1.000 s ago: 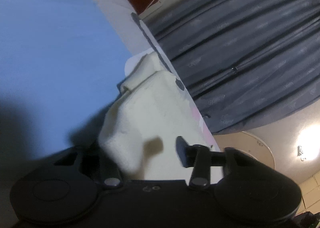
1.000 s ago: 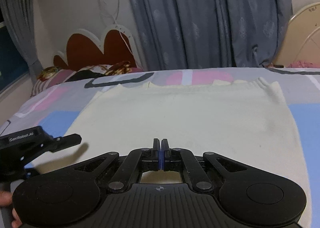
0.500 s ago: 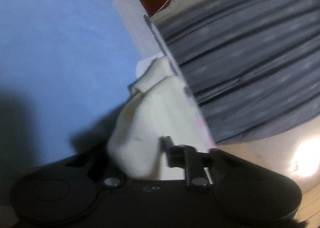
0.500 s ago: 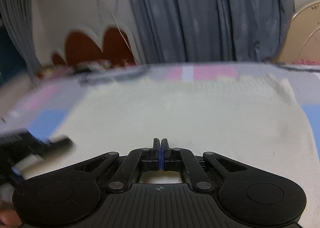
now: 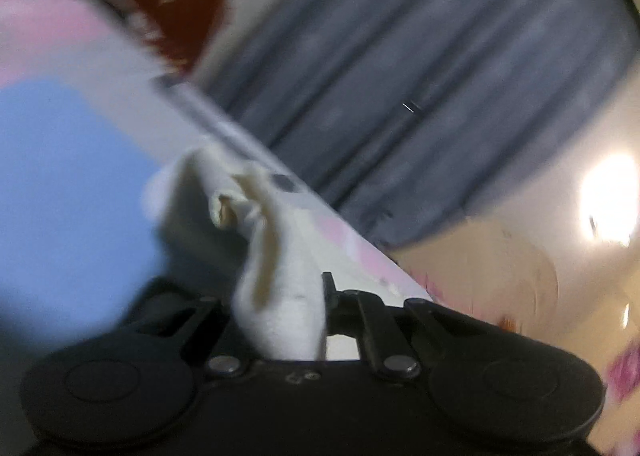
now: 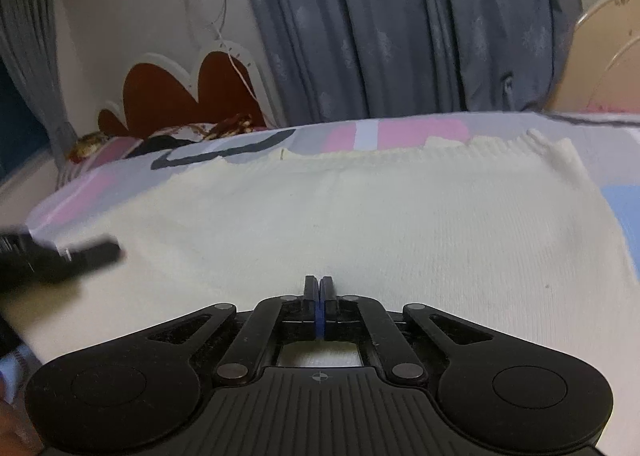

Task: Fold small clothes

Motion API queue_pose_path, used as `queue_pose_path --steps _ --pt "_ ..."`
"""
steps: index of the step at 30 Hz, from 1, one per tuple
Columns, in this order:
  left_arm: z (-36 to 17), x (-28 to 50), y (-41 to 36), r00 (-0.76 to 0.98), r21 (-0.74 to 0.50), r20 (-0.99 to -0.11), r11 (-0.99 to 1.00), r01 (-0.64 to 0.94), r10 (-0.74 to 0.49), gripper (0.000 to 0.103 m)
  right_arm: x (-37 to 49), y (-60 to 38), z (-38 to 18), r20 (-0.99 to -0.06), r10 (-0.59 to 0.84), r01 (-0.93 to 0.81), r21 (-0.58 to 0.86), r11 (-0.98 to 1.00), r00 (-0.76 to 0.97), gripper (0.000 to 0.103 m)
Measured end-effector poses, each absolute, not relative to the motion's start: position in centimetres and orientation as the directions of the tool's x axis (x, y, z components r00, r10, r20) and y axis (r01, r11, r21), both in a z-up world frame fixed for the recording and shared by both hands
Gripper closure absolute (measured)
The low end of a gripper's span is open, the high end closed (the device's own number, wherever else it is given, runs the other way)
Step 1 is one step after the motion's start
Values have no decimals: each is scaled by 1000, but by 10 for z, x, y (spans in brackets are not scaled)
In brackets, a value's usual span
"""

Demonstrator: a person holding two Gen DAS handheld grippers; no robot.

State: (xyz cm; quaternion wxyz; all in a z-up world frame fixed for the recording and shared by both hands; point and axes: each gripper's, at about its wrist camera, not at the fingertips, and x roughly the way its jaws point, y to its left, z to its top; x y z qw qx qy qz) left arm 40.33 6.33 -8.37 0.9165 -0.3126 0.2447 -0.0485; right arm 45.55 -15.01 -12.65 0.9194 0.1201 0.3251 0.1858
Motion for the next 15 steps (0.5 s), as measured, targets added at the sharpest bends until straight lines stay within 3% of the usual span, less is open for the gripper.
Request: queue_pose_path --steps 5,11,12,14,15 --pt "-52 423 -3 830 -450 -441 884 123 -340 97 437 -214 -115 -488 353 -92 480 872 799 103" --pt "-63 440 -97 731 -328 -536 902 281 -423 97 415 -306 -103 -453 261 57 576 815 853 103" --pt "-68 445 -113 708 -301 -561 903 307 -428 94 412 -317 -102 -455 263 61 582 811 851 103" --pt "-83 451 -147 638 -262 -618 886 383 -459 79 407 -332 -100 -458 259 64 580 812 850 103" --pt "-88 449 -160 607 -270 -626 867 419 -489 61 404 -338 -100 -462 251 70 572 817 851 103"
